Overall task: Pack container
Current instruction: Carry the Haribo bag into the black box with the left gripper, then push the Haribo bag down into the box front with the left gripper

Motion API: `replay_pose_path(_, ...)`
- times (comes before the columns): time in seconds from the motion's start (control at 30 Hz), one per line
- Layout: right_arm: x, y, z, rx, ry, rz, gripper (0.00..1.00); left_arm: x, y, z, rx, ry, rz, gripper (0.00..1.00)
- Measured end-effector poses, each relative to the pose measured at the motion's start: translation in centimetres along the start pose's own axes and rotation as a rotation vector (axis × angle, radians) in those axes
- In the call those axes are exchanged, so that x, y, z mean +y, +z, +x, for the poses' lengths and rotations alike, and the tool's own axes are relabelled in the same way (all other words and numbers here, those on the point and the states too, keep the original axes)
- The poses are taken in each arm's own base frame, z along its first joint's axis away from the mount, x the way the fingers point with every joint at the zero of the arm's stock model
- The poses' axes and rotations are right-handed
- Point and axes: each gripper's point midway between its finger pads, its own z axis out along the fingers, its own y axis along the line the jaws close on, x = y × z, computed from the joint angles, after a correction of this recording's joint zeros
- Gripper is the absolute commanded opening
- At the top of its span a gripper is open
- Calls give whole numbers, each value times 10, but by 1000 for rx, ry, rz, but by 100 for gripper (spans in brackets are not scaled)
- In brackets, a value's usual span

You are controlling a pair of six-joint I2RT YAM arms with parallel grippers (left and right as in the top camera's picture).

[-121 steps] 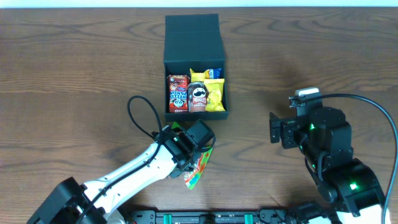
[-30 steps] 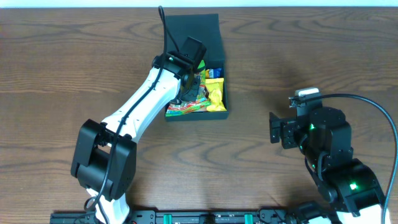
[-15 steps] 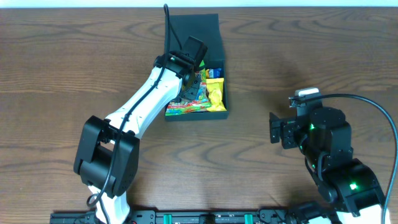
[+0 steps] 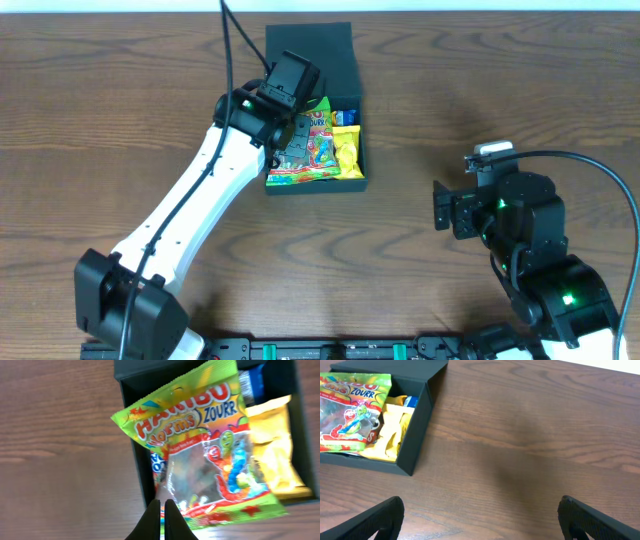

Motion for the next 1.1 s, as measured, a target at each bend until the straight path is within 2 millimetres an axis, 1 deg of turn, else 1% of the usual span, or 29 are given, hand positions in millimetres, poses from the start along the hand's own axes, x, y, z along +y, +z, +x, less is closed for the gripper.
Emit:
replay_pose_path(0.1,0,0,0,0,0,0,99,-8,12,-7,-49,-48,32,6)
replay_pose_path(0.17,0,0,0,0,0,0,99,-13,29,-3,-67,-70,45,6)
replay_pose_path(0.27,0,0,0,1,0,0,99,-15,50,8,-74,-86,57,6)
replay_pose_path(0.33,0,0,0,1,0,0,99,-15,58,12,-75,-91,58,6)
replay_pose_path(0.5,0,0,0,2,0,0,99,-14,74,13,-132,-114,51,6)
replay_pose_path(0.6,0,0,1,2,0,0,99,-12,88,19,-162,-122,44,6)
replay_pose_path(0.77,0,0,0,2,0,0,99,-12,97,24,-190,-130,47,6)
replay_pose_path(0.87,0,0,0,2,0,0,99,-11,99,25,-196,-138,46,6)
replay_pose_path(1.0,0,0,0,2,0,0,99,-10,97,26,-197,-146,43,6)
replay_pose_path(1.1,0,0,1,2,0,0,99,-8,89,32,-179,-134,32,6)
